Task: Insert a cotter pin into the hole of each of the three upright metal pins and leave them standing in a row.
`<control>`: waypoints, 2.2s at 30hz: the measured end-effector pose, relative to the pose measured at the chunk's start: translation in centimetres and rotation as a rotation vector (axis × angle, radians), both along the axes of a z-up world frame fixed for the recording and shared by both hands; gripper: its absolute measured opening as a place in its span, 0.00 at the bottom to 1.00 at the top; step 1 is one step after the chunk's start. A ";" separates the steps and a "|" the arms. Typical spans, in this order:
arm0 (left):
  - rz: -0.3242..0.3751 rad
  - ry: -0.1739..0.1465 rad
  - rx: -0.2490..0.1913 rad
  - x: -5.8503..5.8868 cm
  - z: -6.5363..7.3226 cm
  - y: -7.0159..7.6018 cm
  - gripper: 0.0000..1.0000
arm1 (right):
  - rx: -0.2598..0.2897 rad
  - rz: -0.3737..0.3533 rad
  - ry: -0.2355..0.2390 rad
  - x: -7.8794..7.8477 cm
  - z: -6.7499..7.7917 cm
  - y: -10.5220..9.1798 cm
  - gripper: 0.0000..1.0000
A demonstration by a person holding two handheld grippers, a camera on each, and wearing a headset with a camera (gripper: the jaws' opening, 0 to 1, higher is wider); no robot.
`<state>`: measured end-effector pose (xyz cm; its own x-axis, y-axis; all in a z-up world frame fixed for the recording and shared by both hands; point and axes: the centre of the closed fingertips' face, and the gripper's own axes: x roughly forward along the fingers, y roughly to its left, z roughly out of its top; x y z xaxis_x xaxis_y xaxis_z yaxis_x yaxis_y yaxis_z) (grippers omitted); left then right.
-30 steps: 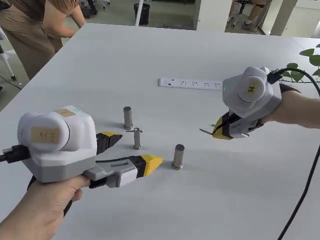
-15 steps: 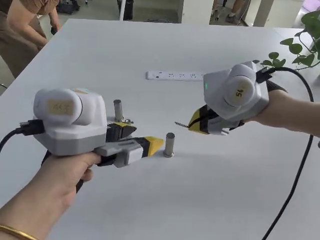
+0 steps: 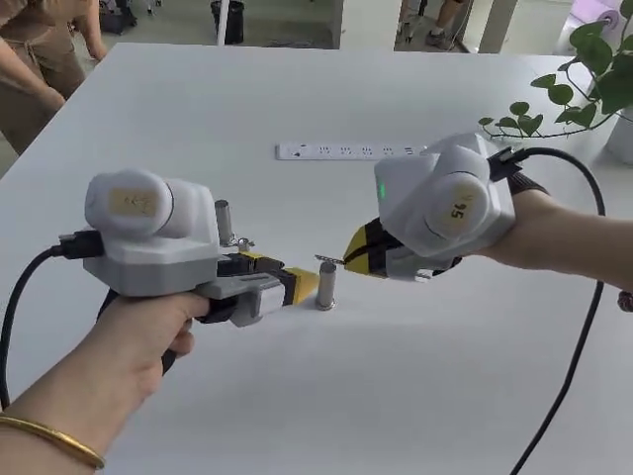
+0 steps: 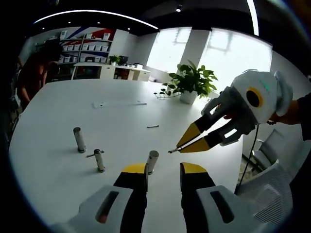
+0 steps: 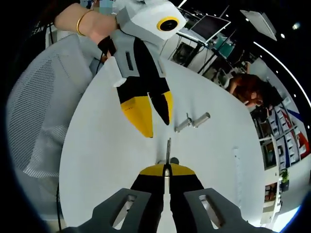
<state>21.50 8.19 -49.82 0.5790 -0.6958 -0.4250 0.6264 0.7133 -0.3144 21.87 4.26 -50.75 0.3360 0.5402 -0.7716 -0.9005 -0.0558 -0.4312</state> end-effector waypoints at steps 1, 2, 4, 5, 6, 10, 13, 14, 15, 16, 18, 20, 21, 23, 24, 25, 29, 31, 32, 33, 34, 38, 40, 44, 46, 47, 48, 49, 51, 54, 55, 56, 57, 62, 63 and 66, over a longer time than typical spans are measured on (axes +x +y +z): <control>0.001 0.004 -0.007 0.0 0.0 0.0 0.23 | -0.001 0.003 0.000 0.0 0.0 0.0 0.00; 0.002 0.011 -0.016 0.0 0.1 -0.1 0.22 | -0.003 0.010 -0.002 -0.2 0.0 0.2 0.00; 0.003 0.013 -0.030 0.0 0.2 -0.2 0.20 | -0.007 0.024 -0.011 -0.3 0.0 0.4 0.00; 0.001 0.018 -0.035 0.0 0.2 -0.3 0.19 | -0.008 0.028 -0.014 -0.4 0.0 0.5 0.00; -0.002 0.024 -0.041 -0.1 0.2 -0.4 0.18 | -0.010 0.033 -0.022 -0.4 0.0 0.6 0.00; -0.001 0.042 -0.051 -0.3 0.1 -0.5 0.15 | -0.019 0.049 -0.038 -0.5 -0.1 0.8 0.00; -0.004 0.053 -0.065 -0.5 0.0 -0.7 0.14 | -0.018 0.057 -0.041 -0.7 -0.1 0.9 0.00; -0.007 0.055 -0.072 -0.5 0.0 -0.9 0.13 | -0.018 0.059 -0.042 -0.8 -0.1 0.9 0.00; -0.008 0.056 -0.075 -0.6 0.0 -0.9 0.13 | -0.016 0.063 -0.043 -0.9 -0.1 1.0 0.00; -0.009 0.057 -0.081 -0.6 0.0 -1.0 0.13 | -0.015 0.067 -0.042 -1.0 -0.1 1.1 0.00; -0.012 0.066 -0.094 -0.7 0.0 -1.1 0.11 | -0.015 0.070 -0.045 -1.1 -0.1 1.1 0.00; -0.010 0.069 -0.106 -0.7 0.1 -1.2 0.11 | -0.015 0.074 -0.050 -1.1 0.0 1.2 0.00; -0.010 0.072 -0.111 -0.7 0.1 -1.2 0.11 | -0.015 0.075 -0.050 -1.2 0.0 1.3 0.00; -0.008 0.079 -0.122 -0.7 0.1 -1.3 0.11 | -0.011 0.078 -0.050 -1.3 0.1 1.4 0.00; -0.005 0.084 -0.131 -0.7 0.1 -1.3 0.11 | -0.011 0.081 -0.053 -1.3 0.1 1.5 0.00; -0.003 0.091 -0.141 -0.7 0.2 -1.3 0.10 | -0.012 0.083 -0.056 -1.3 0.1 1.5 0.00; 0.001 0.104 -0.178 -0.6 0.4 -1.4 0.10 | -0.022 0.099 -0.066 -1.6 0.1 1.7 0.00; 0.002 0.111 -0.182 -0.6 0.4 -1.5 0.08 | -0.023 0.102 -0.070 -1.7 0.1 1.8 0.00; 0.001 0.113 -0.181 -0.7 0.3 -1.5 0.06 | -0.024 0.103 -0.072 -1.7 0.1 1.8 0.00; 0.000 0.115 -0.179 -0.7 0.3 -1.5 0.06 | -0.024 0.103 -0.072 -1.7 0.1 1.8 0.00; 0.001 0.119 -0.179 -0.7 0.2 -1.4 0.06 | -0.022 0.103 -0.074 -1.7 0.2 1.9 0.00; 0.001 0.120 -0.171 -0.8 0.1 -1.4 0.04 | -0.020 0.103 -0.080 -1.7 0.3 1.9 0.00; -0.002 0.120 -0.178 -0.9 0.1 -1.4 0.03 | -0.020 0.103 -0.083 -1.7 0.3 2.0 0.00; -0.004 0.118 -0.188 -0.9 0.3 -1.5 0.01 | -0.022 0.104 -0.090 -1.7 0.4 2.0 0.00; -0.004 0.119 -0.189 -1.0 0.3 -1.5 0.01 | -0.022 0.104 -0.091 -1.7 0.4 2.0 0.00; 0.001 0.128 -0.199 -1.0 0.3 -1.5 0.01 | -0.021 0.106 -0.093 -1.7 0.4 2.0 0.00; 0.001 0.136 -0.207 -1.1 0.3 -1.6 0.01 | -0.021 0.105 -0.090 -1.8 0.4 2.0 0.00; 0.001 0.133 -0.207 -1.1 0.3 -1.5 0.01 | -0.018 0.105 -0.090 -1.8 0.4 2.0 0.00; 0.000 0.128 -0.207 -1.2 0.3 -1.5 0.01 | -0.013 0.103 -0.086 -1.9 0.4 2.0 0.00; -0.001 0.120 -0.206 -1.3 0.4 -1.4 0.01 | -0.004 0.097 -0.079 -1.9 0.4 2.1 0.00; 0.002 0.119 -0.208 -1.3 0.4 -1.4 0.00 | -0.009 0.108 -0.076 -2.0 0.4 2.1 0.00; 0.001 0.117 -0.207 -1.3 0.5 -1.4 0.00 | -0.007 0.107 -0.083 -2.0 0.4 2.2 0.00; 0.000 0.111 -0.204 -1.3 0.5 -1.3 0.00 | -0.007 0.111 -0.086 -2.0 0.4 2.2 0.00; -0.012 0.092 -0.183 -1.6 0.5 -1.1 0.00 | 0.029 0.074 -0.025 -2.1 0.3 2.3 0.00; -0.018 0.084 -0.175 -1.7 0.5 -1.0 0.00 | 0.039 0.061 -0.006 -2.2 0.3 2.2 0.00; -0.033 0.062 -0.143 -1.9 0.3 -0.8 0.00 | 0.108 0.014 0.080 -2.4 0.5 2.2 0.00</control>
<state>19.63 7.39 -49.50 0.5303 -0.7702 -0.3545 0.6253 0.6376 -0.4499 19.42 6.51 -50.27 0.2677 0.6256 -0.7328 -0.9317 -0.0259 -0.3624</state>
